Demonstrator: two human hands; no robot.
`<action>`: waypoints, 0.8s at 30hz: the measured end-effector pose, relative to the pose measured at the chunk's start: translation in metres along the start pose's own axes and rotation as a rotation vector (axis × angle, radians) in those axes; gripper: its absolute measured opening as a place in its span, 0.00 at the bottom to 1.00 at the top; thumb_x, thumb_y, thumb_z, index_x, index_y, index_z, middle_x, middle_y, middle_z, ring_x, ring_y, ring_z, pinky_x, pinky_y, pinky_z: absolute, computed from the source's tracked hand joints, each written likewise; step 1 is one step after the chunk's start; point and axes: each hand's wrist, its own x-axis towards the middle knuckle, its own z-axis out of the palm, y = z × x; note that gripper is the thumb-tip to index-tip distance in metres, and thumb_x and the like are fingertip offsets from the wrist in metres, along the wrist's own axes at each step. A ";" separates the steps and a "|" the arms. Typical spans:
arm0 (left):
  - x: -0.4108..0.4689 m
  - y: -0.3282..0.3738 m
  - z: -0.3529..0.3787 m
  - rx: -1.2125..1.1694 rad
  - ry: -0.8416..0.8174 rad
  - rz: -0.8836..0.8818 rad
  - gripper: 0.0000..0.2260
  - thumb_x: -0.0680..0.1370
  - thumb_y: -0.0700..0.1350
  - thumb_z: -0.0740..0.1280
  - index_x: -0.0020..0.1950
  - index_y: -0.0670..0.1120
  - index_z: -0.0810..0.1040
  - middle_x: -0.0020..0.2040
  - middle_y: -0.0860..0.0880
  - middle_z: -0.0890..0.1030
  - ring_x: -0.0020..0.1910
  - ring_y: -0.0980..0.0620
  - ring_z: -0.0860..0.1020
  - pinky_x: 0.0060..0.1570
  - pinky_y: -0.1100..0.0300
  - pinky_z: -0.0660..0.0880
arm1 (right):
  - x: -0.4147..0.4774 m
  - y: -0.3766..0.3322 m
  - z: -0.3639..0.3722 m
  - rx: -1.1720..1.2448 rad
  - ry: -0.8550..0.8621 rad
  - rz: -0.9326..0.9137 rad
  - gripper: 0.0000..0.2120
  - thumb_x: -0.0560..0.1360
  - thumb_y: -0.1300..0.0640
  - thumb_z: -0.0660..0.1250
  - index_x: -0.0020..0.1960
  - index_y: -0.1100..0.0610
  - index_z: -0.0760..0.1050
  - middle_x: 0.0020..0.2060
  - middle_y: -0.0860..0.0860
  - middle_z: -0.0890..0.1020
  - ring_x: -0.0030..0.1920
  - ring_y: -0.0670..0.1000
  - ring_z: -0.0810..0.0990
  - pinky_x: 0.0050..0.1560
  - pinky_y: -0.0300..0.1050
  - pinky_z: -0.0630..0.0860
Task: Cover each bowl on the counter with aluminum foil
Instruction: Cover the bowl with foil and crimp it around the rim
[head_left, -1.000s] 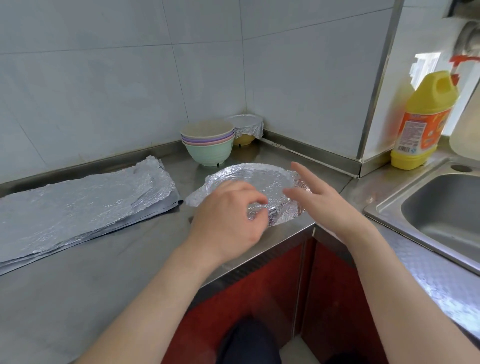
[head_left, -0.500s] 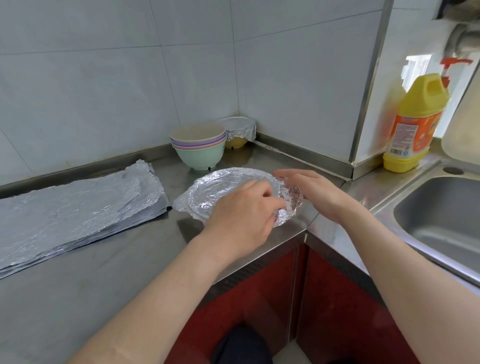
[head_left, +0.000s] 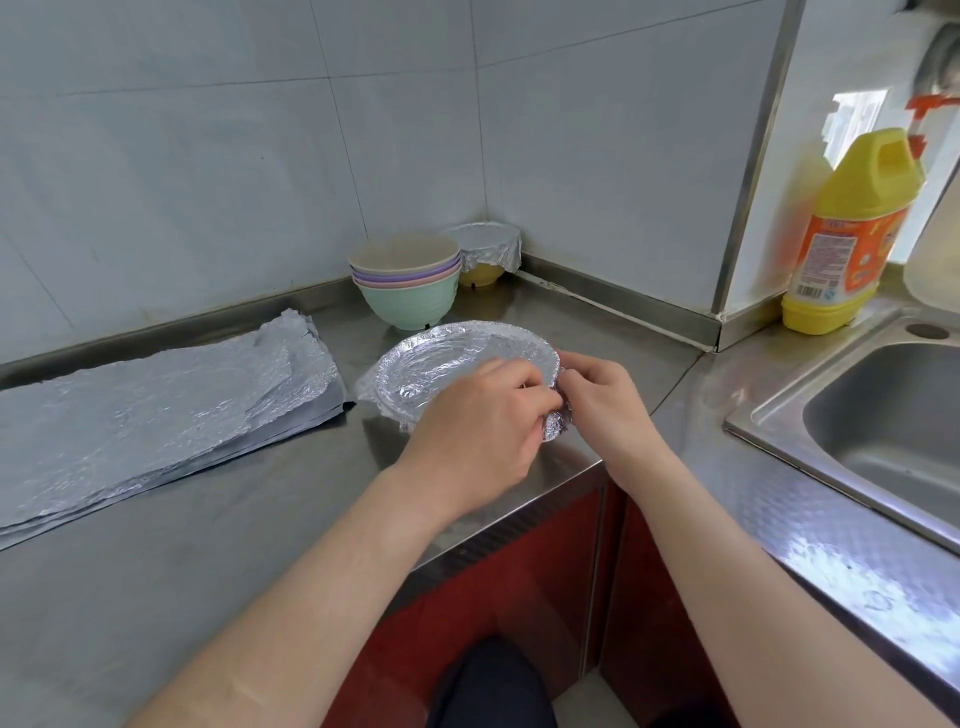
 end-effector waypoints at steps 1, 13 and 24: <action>0.000 0.000 0.000 -0.002 0.000 -0.002 0.10 0.73 0.43 0.63 0.50 0.48 0.83 0.46 0.51 0.79 0.46 0.47 0.76 0.42 0.49 0.77 | -0.001 0.001 0.003 0.031 0.022 0.018 0.14 0.73 0.67 0.56 0.43 0.62 0.81 0.32 0.54 0.76 0.35 0.50 0.71 0.37 0.47 0.67; 0.001 0.011 -0.003 0.024 0.066 -0.085 0.11 0.74 0.40 0.66 0.57 0.45 0.75 0.42 0.48 0.82 0.41 0.43 0.79 0.33 0.54 0.72 | -0.007 -0.007 0.041 0.494 0.204 0.251 0.23 0.67 0.37 0.61 0.58 0.49 0.69 0.57 0.49 0.72 0.68 0.53 0.72 0.71 0.56 0.66; 0.005 -0.061 -0.034 -0.098 -0.008 -0.652 0.16 0.77 0.52 0.61 0.63 0.50 0.77 0.63 0.51 0.76 0.65 0.47 0.70 0.62 0.56 0.66 | -0.013 -0.020 0.050 0.327 0.363 0.267 0.26 0.81 0.48 0.56 0.77 0.52 0.59 0.73 0.46 0.65 0.72 0.48 0.64 0.68 0.44 0.61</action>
